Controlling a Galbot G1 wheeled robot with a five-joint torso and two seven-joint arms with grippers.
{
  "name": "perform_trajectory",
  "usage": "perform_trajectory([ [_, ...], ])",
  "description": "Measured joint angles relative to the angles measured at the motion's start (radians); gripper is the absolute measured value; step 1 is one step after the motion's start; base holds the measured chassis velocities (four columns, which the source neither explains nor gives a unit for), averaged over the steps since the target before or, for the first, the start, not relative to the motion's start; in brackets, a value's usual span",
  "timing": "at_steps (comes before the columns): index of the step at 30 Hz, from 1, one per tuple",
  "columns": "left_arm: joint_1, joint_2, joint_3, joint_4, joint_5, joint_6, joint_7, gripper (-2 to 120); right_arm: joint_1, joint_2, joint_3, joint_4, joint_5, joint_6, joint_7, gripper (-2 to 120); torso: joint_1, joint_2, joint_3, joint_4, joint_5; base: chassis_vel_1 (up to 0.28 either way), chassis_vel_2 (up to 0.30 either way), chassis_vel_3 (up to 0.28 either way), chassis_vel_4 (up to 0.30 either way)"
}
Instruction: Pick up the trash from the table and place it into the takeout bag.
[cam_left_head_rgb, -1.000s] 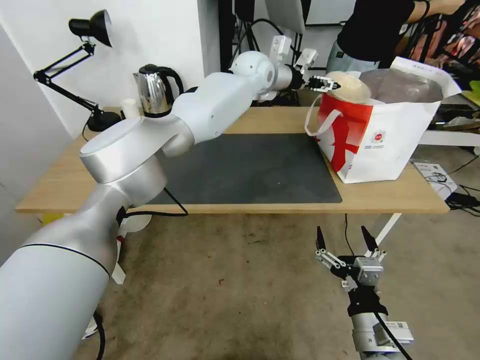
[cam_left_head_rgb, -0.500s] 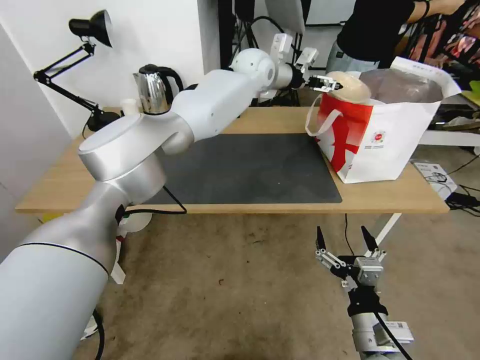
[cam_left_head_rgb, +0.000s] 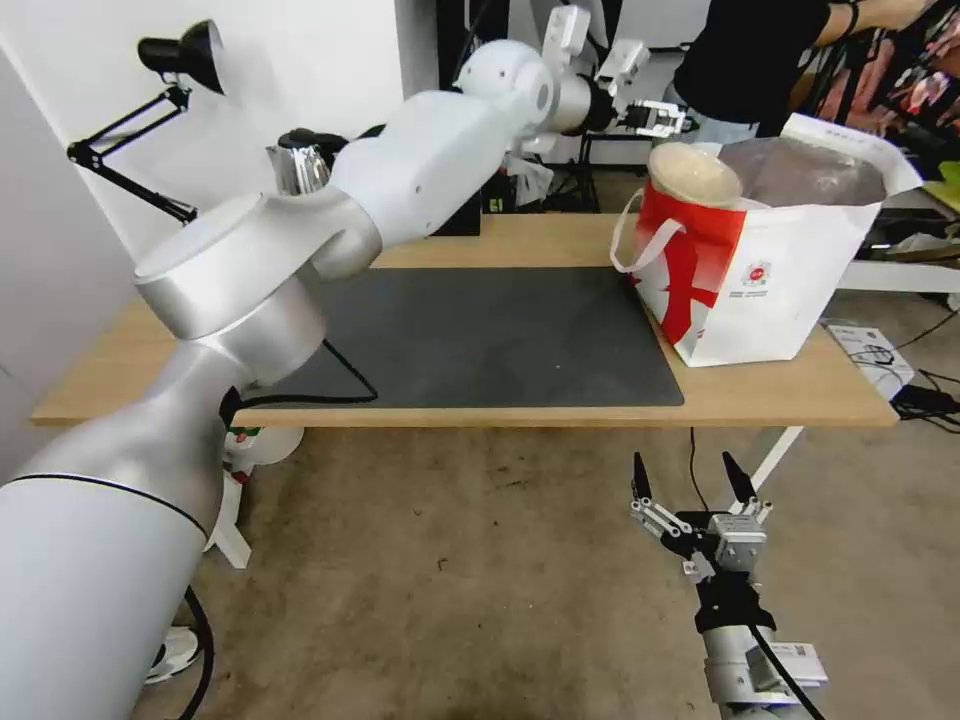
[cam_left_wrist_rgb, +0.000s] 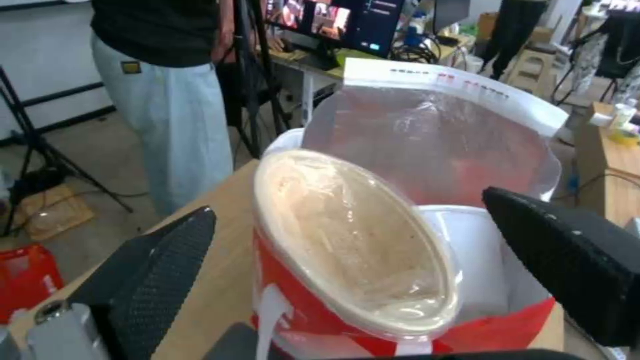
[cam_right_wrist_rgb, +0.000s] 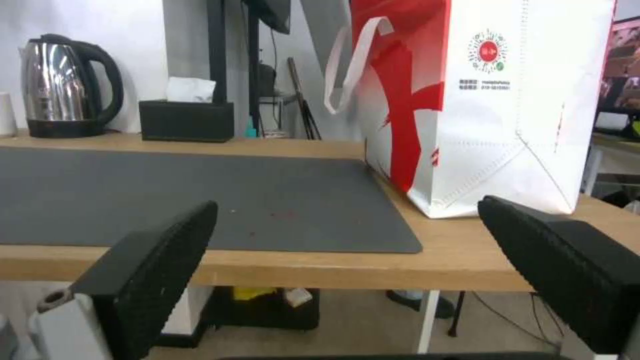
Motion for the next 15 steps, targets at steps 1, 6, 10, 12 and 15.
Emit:
perform_trajectory([
  [1, -0.003, 0.000, -0.007, 0.003, 0.011, 0.005, 0.000, 100, 0.000, 0.000, 0.000, 0.000, 0.000, 0.000, 0.000, 100, 0.000, 0.000, 0.000, 0.0000, 0.0000, 0.000, 0.000, 0.000, 0.000],
  [6, -0.010, 0.010, -0.046, 0.012, 0.072, 0.023, 0.017, 100, 0.000, 0.000, 0.000, 0.000, 0.000, 0.000, 0.000, 100, 0.000, 0.000, 0.000, -0.0002, 0.0000, 0.000, 0.000, 0.000, 0.000],
  [10, -0.010, 0.036, -0.066, -0.002, 0.088, 0.022, 0.016, 100, 0.000, 0.000, 0.000, 0.000, 0.000, 0.000, 0.000, 100, 0.000, 0.000, 0.000, 0.0001, 0.0000, 0.000, 0.000, 0.000, 0.000],
  [12, -0.010, 0.045, -0.074, -0.010, 0.091, 0.020, 0.013, 100, 0.000, 0.000, 0.000, 0.000, 0.000, 0.000, 0.000, 100, 0.000, 0.000, 0.000, 0.0001, -0.0001, 0.000, 0.000, 0.000, 0.000],
  [15, 0.010, 0.103, -0.119, -0.083, 0.100, 0.001, -0.031, 100, 0.000, 0.000, 0.000, 0.000, 0.000, 0.000, 0.000, 100, 0.000, 0.000, 0.000, -0.0003, -0.0001, 0.000, 0.000, 0.000, 0.000],
])
